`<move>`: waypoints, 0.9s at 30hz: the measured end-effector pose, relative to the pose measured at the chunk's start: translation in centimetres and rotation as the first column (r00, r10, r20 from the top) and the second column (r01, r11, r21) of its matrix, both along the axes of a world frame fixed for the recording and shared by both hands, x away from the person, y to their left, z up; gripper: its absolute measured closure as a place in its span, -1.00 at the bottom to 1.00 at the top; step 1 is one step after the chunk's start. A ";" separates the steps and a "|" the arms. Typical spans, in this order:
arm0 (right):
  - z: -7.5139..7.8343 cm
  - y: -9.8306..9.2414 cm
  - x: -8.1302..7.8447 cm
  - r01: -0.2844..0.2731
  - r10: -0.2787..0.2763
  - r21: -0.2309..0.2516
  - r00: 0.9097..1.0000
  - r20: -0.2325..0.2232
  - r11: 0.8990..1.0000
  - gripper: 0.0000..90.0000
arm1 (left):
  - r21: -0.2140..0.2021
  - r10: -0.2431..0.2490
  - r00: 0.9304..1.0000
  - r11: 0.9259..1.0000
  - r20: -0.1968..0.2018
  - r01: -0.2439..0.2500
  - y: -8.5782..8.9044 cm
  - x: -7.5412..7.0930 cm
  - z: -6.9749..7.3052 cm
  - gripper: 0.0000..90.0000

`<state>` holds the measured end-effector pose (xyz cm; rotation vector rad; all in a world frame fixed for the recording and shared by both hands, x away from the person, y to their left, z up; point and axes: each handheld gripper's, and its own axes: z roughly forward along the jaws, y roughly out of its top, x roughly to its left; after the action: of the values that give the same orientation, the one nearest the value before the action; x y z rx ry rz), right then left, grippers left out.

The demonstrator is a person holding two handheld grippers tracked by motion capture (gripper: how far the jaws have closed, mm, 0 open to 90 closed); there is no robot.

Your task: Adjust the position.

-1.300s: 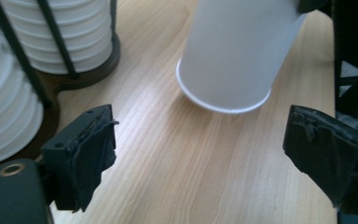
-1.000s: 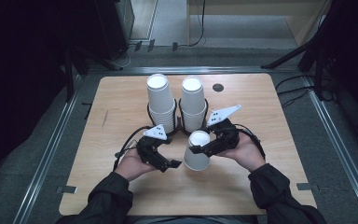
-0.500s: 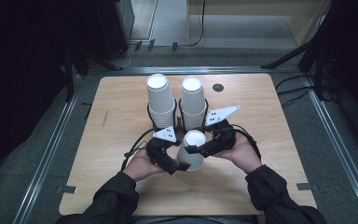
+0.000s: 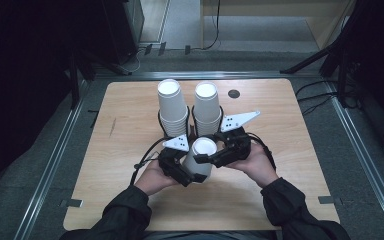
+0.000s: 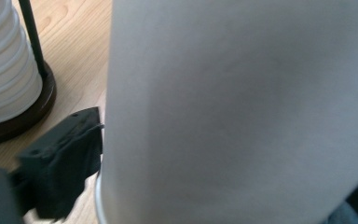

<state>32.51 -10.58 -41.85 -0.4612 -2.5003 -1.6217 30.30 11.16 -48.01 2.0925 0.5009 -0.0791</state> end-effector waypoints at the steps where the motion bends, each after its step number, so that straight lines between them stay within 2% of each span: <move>1: 0.0 0.0 0.0 0.000 0.000 0.000 1.000 0.000 1.000 -0.41 | -0.002 0.001 1.000 1.000 0.014 -0.001 0.1 -0.1 0.1 -0.86; 3: 0.0 -0.2 0.2 0.007 -0.007 0.011 1.000 -0.025 1.000 -0.41 | 0.000 -0.004 0.999 1.000 0.036 0.004 0.2 -0.4 0.5 -0.72; 5: 0.0 -0.4 0.3 0.005 -0.004 0.034 0.999 -0.032 0.999 -0.41 | 0.016 -0.005 0.999 1.000 0.053 0.004 0.3 -0.5 0.9 -0.66; 8: 0.1 -0.5 0.3 -0.013 0.014 0.036 0.999 -0.029 0.999 -0.46 | 0.034 -0.028 0.999 0.999 0.040 0.027 0.4 -0.5 1.3 -0.62; 10: 0.2 -0.6 0.3 -0.003 0.004 0.036 1.000 -0.025 0.999 -0.62 | 0.056 -0.034 0.998 0.998 0.047 0.032 0.6 -0.5 1.5 -0.62; 12: 0.3 -0.8 0.3 0.003 -0.003 -0.001 1.000 0.001 1.000 -0.63 | 0.083 -0.035 0.998 0.996 0.045 0.031 1.0 -0.3 1.6 -0.61; 14: 0.2 -1.1 0.2 -0.005 0.006 -0.037 1.000 0.013 0.999 -0.63 | 0.111 -0.043 0.999 0.993 0.006 0.042 1.3 -0.2 1.6 -0.61; 16: 0.1 -1.4 0.2 -0.014 0.015 -0.061 1.000 0.017 0.998 -0.63 | 0.120 -0.030 1.000 0.992 0.001 0.030 1.5 -0.2 1.7 -0.62; 21: -0.6 -1.8 0.1 -0.028 0.031 -0.133 0.999 0.017 0.991 -0.62 | 0.164 -0.026 0.999 0.986 0.038 0.020 2.2 -0.1 2.2 -0.62; 24: -1.3 -1.8 0.0 -0.048 0.054 -0.182 0.998 0.024 0.982 -0.60 | 0.198 -0.015 0.999 0.980 0.047 0.005 2.7 0.0 2.3 -0.62; 27: -2.1 -1.6 0.1 -0.060 0.070 -0.234 0.997 0.034 0.970 -0.56 | 0.239 -0.013 0.998 0.971 0.054 0.000 2.9 0.4 2.3 -0.62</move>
<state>32.60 -12.20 -43.99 -0.3683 -2.7196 -1.3342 30.67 14.01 -45.72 2.3248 0.4900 0.0372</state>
